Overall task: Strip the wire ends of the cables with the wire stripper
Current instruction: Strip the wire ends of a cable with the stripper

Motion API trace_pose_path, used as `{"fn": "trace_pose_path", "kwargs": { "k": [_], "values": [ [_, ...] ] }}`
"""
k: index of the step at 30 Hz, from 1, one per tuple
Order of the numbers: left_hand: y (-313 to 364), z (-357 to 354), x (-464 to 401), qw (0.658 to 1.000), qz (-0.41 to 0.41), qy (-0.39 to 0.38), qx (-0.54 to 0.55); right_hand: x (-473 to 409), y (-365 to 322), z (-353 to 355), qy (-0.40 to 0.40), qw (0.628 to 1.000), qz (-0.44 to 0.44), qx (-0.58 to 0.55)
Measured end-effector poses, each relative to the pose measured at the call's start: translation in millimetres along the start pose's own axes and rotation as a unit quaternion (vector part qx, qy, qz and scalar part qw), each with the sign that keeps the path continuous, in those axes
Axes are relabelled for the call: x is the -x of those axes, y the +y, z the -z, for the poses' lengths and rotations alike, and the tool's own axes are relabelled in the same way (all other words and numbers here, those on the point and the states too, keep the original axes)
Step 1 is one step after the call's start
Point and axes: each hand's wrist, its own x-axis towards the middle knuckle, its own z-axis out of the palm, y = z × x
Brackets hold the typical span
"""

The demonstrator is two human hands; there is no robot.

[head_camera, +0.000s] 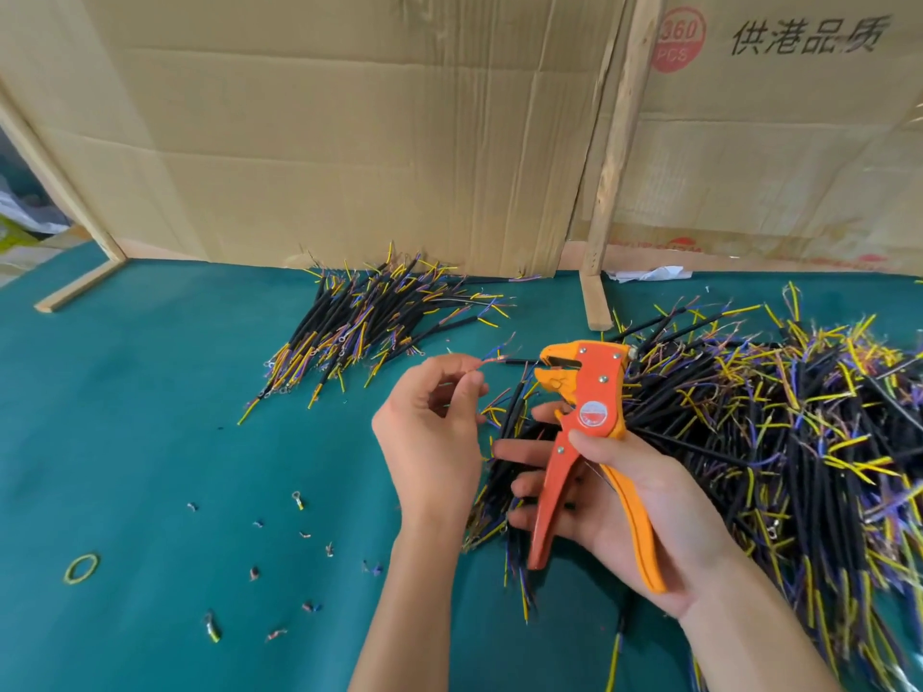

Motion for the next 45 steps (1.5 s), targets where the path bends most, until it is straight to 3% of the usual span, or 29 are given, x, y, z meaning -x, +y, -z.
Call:
{"fn": "trace_pose_path", "kwargs": {
  "k": [7, 25, 32, 37, 40, 43, 45],
  "values": [
    [-4, -1, -2, 1.0, -0.018, 0.009, -0.005, 0, 0, 5, -0.043, 0.999, -0.025, 0.005],
    [-4, -5, 2, 0.993, -0.103, -0.016, -0.048, 9, -4, -3, -0.062, 0.996, -0.013, 0.065],
    [-7, -7, 3, 0.988, -0.133, -0.02, -0.078, 7, 2, -10, -0.024, 0.998, -0.022, 0.056],
    [-4, -10, 5, 0.985, -0.143, -0.033, -0.089, 3, 6, -17, 0.063, 0.996, 0.023, 0.067],
    [-1, -12, 6, 0.986, -0.133, -0.033, -0.091, 3, 8, -19, 0.038, 0.998, 0.043, 0.027],
    [-2, -9, 4, 0.998, -0.048, -0.021, -0.047, 4, 2, -15, -0.021, 0.999, 0.041, -0.02],
    [-2, -5, 1, 1.0, -0.008, -0.018, -0.012, 6, -2, -11, -0.015, 0.999, 0.043, -0.015]
  ]
}}
